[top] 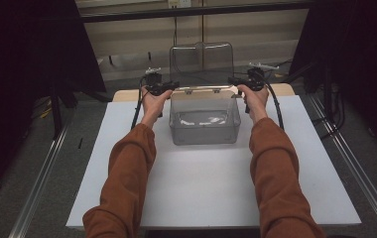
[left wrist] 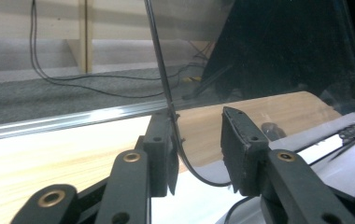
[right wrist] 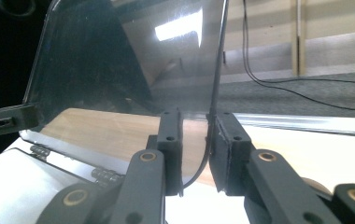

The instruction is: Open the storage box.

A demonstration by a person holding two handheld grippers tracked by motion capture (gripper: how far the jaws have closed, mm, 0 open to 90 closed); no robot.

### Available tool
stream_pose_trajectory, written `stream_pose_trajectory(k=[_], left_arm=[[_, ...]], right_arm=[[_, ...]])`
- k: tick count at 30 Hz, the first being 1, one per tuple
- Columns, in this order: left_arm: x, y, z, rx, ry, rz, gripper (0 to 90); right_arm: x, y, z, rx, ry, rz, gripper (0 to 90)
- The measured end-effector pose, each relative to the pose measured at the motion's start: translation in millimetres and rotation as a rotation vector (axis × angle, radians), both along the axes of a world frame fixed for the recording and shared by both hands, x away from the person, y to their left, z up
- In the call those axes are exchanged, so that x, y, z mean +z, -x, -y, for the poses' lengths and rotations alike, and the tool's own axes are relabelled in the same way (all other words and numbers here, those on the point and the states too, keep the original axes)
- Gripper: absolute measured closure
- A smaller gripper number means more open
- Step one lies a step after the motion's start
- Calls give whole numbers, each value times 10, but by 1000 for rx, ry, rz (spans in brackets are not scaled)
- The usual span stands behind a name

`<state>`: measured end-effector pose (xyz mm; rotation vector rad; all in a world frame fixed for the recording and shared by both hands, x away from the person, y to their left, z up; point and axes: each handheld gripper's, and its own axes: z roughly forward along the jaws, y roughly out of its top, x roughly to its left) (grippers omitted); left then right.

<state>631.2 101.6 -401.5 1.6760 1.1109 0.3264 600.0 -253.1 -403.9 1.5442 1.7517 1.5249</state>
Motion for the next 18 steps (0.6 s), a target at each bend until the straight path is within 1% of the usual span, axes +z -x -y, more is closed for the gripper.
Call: stream_pose_trajectory(k=[1, 3, 6, 8, 10, 12, 14, 15, 17, 18], left_arm=[[-4, -1, 0, -1, 4, -3, 644], [-4, -3, -5, -5, -14, -9, 636], [-13, -9, -3, 1, -24, -24, 624], [-27, -17, -7, 7, -9, -43, 619], [-37, -23, -14, 9, 4, -52, 619], [-33, -26, -20, 3, 0, -56, 618], [-32, -25, -14, 3, -1, -64, 614], [-41, -24, -4, 0, 0, -65, 600], [-52, -24, 5, 1, 2, -75, 568], [-62, -26, 10, 7, 11, -78, 560]], right_arm=[[-4, -1, -1, -4, -5, -5, 736], [-21, -5, 11, -3, -28, -20, 734], [-54, -20, 9, -13, -41, -33, 723], [-72, -29, 5, -13, -40, -46, 704], [-88, -33, 2, -17, -55, -56, 703], [-85, -34, 2, -17, -55, -63, 701], [-89, -37, 9, -13, -67, -74, 700], [-94, -37, 12, -13, -79, -85, 698], [-102, -36, 4, -12, -74, -94, 680], [-112, -39, 0, -15, -79, -95, 677]])
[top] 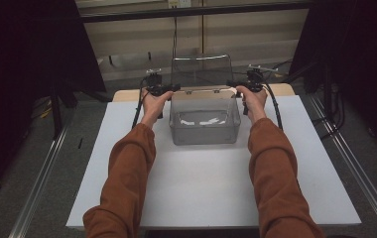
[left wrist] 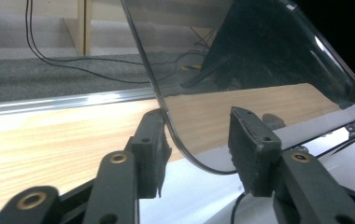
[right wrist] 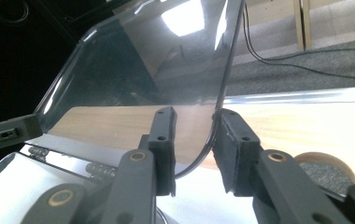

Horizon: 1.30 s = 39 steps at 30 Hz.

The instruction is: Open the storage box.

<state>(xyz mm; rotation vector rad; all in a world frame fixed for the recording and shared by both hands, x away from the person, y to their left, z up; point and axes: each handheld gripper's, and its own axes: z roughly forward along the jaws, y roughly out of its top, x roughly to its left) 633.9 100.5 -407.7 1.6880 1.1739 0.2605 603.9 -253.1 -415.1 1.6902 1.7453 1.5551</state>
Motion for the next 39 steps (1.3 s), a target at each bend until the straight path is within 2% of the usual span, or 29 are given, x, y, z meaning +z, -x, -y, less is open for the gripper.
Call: stream_pose_trajectory(k=[9, 21, 29, 35, 37, 39], left_arm=[[-30, -6, 7, -3, 16, -22, 510], [-19, 5, 13, -1, 15, -33, 509], [-37, -12, -15, -8, 42, -50, 502], [-35, -5, -9, 6, 31, -53, 489], [-34, -3, -8, 10, 20, -54, 470], [-37, -3, -13, 10, 26, -50, 458]], right_arm=[[-25, -5, 0, 5, -27, -33, 652], [-26, 0, -26, -1, -12, -35, 627], [-34, -3, -33, 11, -10, -35, 604], [-40, -6, -30, 15, -13, -36, 592], [-50, -8, -37, 12, -21, -42, 559], [-63, -9, -49, 8, -32, -47, 537]])
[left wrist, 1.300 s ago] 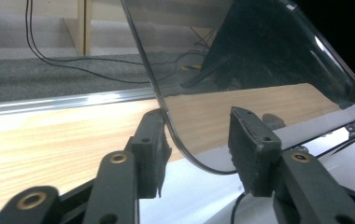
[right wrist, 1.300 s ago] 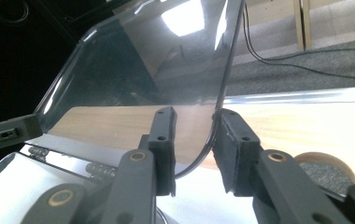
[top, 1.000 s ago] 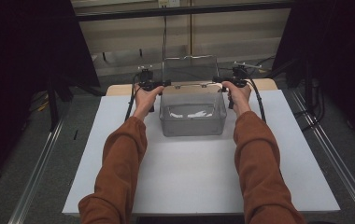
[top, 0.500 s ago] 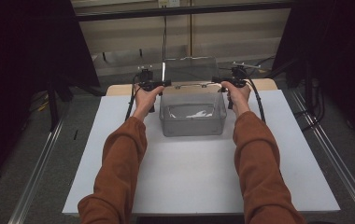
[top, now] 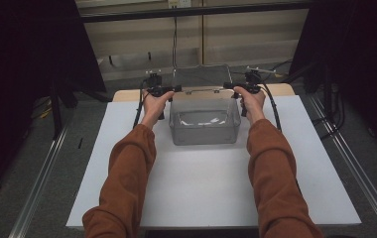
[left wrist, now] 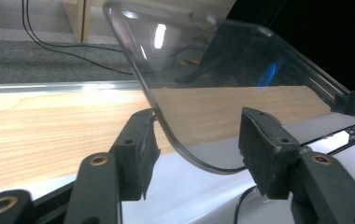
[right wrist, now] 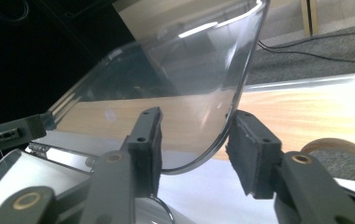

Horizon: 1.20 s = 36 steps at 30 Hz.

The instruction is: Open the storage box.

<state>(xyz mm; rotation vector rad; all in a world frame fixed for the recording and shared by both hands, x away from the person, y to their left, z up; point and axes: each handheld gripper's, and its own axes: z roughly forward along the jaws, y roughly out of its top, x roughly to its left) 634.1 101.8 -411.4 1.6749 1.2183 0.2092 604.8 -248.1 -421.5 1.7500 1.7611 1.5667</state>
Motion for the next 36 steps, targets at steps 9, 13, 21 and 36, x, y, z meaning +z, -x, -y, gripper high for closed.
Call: stream_pose_trajectory(k=[9, 13, 21, 36], left_arm=[[-18, 4, 12, 0, -4, -10, 371], [-27, 12, 26, 6, -17, 7, 341], [22, 25, -6, 0, -55, 94, 214], [37, 81, 23, -24, -131, 165, 86]], right_arm=[[7, 6, 16, -23, 23, -3, 451], [15, 15, 2, -43, 53, 25, 371], [70, 40, -59, -36, 134, 94, 281], [155, 96, -141, -23, 247, 156, 122]])
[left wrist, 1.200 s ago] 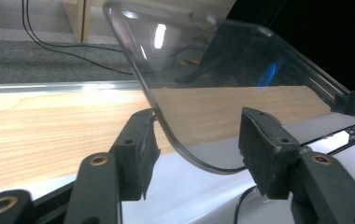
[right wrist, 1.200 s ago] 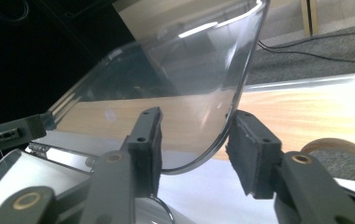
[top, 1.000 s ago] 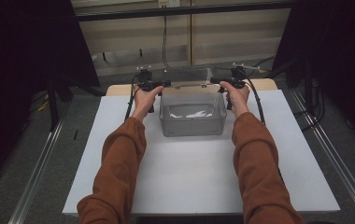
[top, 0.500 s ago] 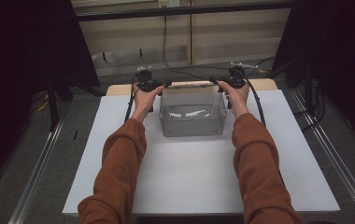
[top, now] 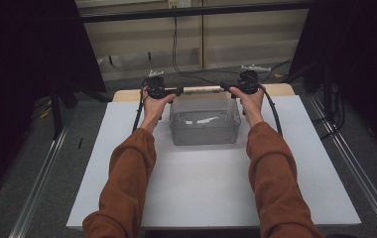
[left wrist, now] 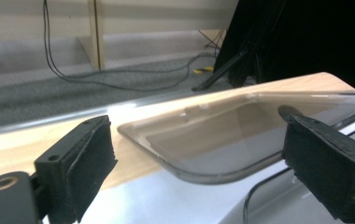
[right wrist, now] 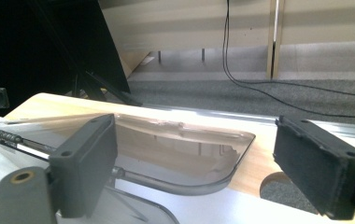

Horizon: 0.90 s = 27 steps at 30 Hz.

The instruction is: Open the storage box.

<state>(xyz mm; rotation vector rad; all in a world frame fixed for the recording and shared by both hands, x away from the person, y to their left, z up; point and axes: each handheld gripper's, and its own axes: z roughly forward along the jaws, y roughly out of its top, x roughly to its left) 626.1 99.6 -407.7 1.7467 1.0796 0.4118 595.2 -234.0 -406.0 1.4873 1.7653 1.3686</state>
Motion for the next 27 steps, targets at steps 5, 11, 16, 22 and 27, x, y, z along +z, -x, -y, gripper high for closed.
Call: stream_pose_trajectory(k=[5, 11, 16, 22, 27], left_arm=[[34, 32, 11, -39, -18, 51, 59], [66, 106, 16, -39, -14, 101, 39], [91, 189, -18, -53, 23, 159, 38], [130, 245, -53, -45, 11, 190, 34], [148, 309, -69, -33, -8, 218, 29]], right_arm=[[32, 24, -5, -4, 20, 14, 56], [94, 93, -9, 0, 36, 62, 42], [118, 156, -1, -6, 42, 94, 33], [129, 212, 4, -30, 64, 132, 31], [142, 276, 0, -32, 87, 169, 25]])
